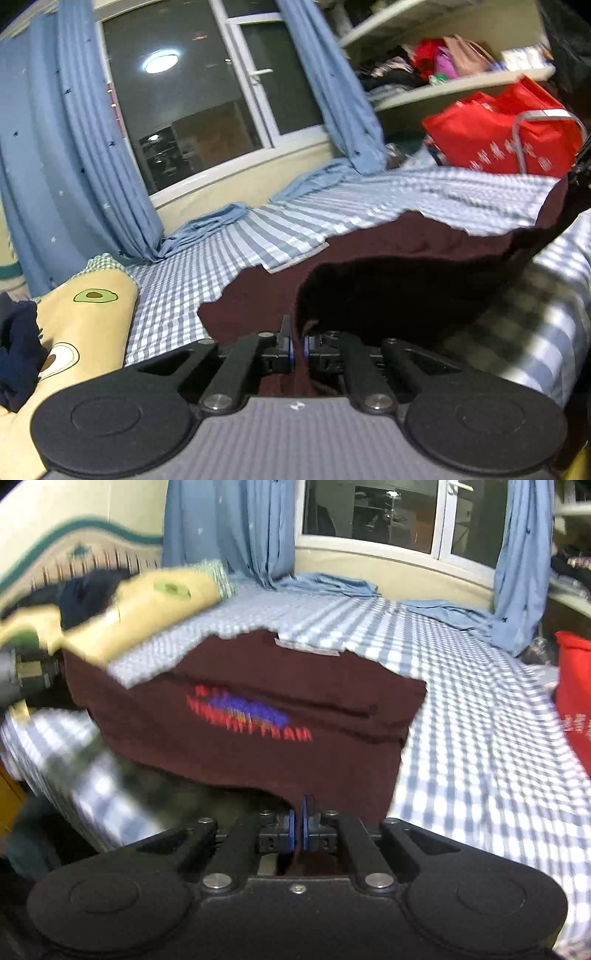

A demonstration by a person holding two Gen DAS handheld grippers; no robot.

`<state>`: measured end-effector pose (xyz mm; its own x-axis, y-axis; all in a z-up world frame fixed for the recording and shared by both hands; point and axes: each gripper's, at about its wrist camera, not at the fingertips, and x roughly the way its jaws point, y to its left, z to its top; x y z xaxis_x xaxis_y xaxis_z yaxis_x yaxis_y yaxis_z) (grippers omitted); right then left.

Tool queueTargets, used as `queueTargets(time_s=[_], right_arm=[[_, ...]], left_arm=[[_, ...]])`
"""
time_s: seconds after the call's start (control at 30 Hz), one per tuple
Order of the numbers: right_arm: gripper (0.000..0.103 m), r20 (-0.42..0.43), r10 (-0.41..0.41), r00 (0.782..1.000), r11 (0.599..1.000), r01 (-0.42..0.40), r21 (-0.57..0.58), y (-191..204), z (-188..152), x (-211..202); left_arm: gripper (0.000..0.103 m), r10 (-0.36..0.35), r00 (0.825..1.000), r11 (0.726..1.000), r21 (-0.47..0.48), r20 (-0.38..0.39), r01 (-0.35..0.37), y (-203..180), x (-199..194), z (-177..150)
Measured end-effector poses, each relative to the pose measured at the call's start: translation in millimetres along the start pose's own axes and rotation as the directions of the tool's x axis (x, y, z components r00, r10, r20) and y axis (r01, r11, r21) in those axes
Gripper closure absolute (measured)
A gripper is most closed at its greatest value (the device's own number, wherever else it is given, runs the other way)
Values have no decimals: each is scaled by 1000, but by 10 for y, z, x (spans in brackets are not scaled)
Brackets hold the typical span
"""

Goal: Fold small clothes
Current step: 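Lift the hem with both grippers and fold it over toward the collar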

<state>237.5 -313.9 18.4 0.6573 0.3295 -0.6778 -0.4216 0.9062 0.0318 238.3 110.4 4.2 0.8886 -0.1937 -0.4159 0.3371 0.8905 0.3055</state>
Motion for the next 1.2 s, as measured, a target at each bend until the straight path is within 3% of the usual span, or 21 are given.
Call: queueTargets(time_s=[0.17, 0.3, 0.4, 0.47, 0.57, 0.67, 0.77, 0.83, 0.87, 0.9, 0.93, 1.0, 1.1, 1.2], right_arm=[[100, 51, 20, 998, 998, -18, -55, -283, 874, 129], [100, 52, -3, 999, 996, 7, -85, -560, 1674, 513], [100, -8, -30, 1000, 998, 30, -57, -846, 2276, 1090], [100, -68, -43, 997, 999, 41, -29, -1066, 2585, 1560], [100, -187, -45, 981, 999, 47, 3, -1312, 2805, 2400], [100, -318, -49, 947, 998, 60, 26, -1464, 2775, 3254], [100, -416, -41, 909, 997, 67, 49, -1559, 2657, 3937], [99, -445, -41, 895, 996, 74, 57, -1586, 2601, 4238], [98, -455, -36, 890, 995, 76, 70, -1618, 2584, 4358], [87, -464, -24, 885, 993, 74, 91, -1663, 2572, 4468], [60, -466, -18, 885, 992, 76, 106, -1702, 2564, 4538], [32, -450, -43, 892, 986, 111, 126, -1786, 2579, 4593], [37, -416, -4, 909, 977, 92, 193, -2036, 2637, 4546], [33, -371, -35, 928, 974, 115, 195, -2212, 2716, 4337]], left_arm=[[100, 29, 997, 1000, -14, 77, -28, 389, 379, 389], [100, 34, 995, 999, -7, 92, -33, 805, 1016, 836], [100, -5, 1000, 1000, -7, 1, 5, 1090, 1744, 1086], [100, -49, 993, 999, -21, -109, 47, 1240, 2306, 1149], [100, -118, 958, 992, -71, -260, 103, 1374, 3097, 1044], [100, -202, 899, 976, -159, -389, 150, 1454, 3756, 767], [99, -277, 845, 949, -266, -458, 167, 1553, 4215, 481], [87, -317, 828, 924, -348, -462, 160, 1665, 4402, 359], [64, -325, 826, 914, -378, -460, 149, 1719, 4475, 332], [40, -308, 828, 912, -393, -469, 117, 1774, 4513, 300], [33, -296, 826, 911, -401, -481, 93, 1852, 4557, 266], [24, -325, 817, 898, -426, -477, 108, 1994, 4602, 241], [12, -370, 799, 887, -437, -475, 152, 2152, 4601, 254], [10, -383, 781, 887, -434, -493, 161, 2272, 4602, 285]])
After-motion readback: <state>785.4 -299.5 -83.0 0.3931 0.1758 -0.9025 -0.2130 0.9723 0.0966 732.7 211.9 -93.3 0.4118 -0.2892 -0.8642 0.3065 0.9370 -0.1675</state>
